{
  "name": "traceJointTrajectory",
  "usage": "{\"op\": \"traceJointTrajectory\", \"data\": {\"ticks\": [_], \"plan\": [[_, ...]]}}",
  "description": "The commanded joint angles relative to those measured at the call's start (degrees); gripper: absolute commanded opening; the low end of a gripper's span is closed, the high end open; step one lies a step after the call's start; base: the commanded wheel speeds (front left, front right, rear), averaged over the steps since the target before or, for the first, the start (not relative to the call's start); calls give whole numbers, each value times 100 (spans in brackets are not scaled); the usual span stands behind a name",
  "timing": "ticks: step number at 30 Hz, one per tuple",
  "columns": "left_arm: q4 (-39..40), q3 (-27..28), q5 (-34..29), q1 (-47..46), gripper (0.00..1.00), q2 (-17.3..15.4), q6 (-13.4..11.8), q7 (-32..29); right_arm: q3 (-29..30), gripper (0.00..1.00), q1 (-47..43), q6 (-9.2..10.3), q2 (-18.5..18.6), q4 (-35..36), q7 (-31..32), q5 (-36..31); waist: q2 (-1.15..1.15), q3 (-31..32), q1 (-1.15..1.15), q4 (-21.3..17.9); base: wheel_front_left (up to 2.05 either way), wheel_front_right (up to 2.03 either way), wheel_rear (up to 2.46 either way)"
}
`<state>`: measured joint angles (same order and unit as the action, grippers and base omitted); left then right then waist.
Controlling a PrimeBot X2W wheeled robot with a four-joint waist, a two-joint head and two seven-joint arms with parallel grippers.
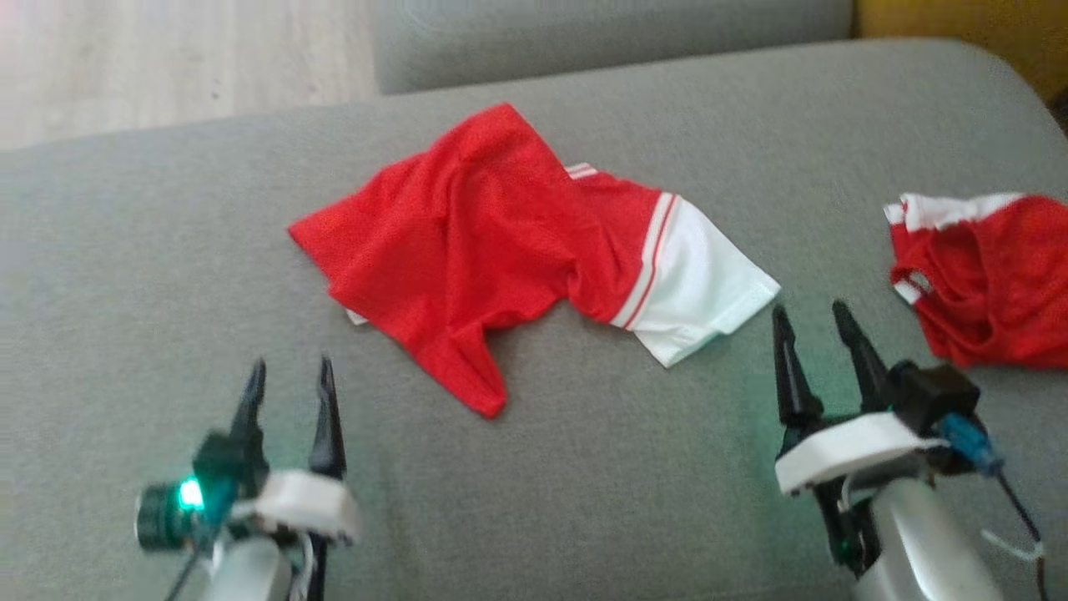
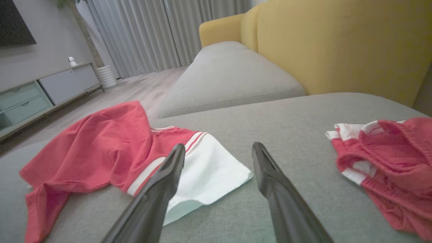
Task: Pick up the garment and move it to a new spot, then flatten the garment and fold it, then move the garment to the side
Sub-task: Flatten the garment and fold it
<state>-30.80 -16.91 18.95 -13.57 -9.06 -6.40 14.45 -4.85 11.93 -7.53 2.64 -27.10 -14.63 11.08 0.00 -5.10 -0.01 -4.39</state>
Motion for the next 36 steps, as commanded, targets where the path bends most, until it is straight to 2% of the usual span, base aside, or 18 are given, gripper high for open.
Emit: {"op": "traceJointTrajectory", "data": {"ticks": [1,12,19,22,26,30,32,36], "plan": [[319,363,-130,80,100,33,14,54,-139,100,40,4,23,102,-37,-40,0,257,1,212,0,0,0],[634,962,-547,1328,100,484,405,54,-141,100,-371,4,23,-133,-37,-82,0,555,1,399,0,0,0],[618,1153,-726,1406,100,588,597,54,-123,100,-409,4,23,-164,-37,-113,0,602,1,393,0,0,0],[614,1128,-648,1329,100,608,771,54,-164,100,-380,4,23,-149,-37,-116,0,558,1,344,0,0,0],[444,517,-44,1050,100,615,1131,54,-200,100,-322,4,23,-139,-37,-119,0,409,1,232,0,0,0],[222,-374,523,581,100,616,1299,54,-208,100,-209,4,23,-136,-37,-171,0,150,1,56,0,0,0],[152,-763,493,329,100,617,1327,54,-191,100,-151,4,23,-133,-37,-208,0,23,1,-37,0,0,0],[-88,-1125,346,-27,100,617,1302,54,-122,100,-44,4,23,-134,-37,-250,0,-196,1,-210,0,0,0]]}}
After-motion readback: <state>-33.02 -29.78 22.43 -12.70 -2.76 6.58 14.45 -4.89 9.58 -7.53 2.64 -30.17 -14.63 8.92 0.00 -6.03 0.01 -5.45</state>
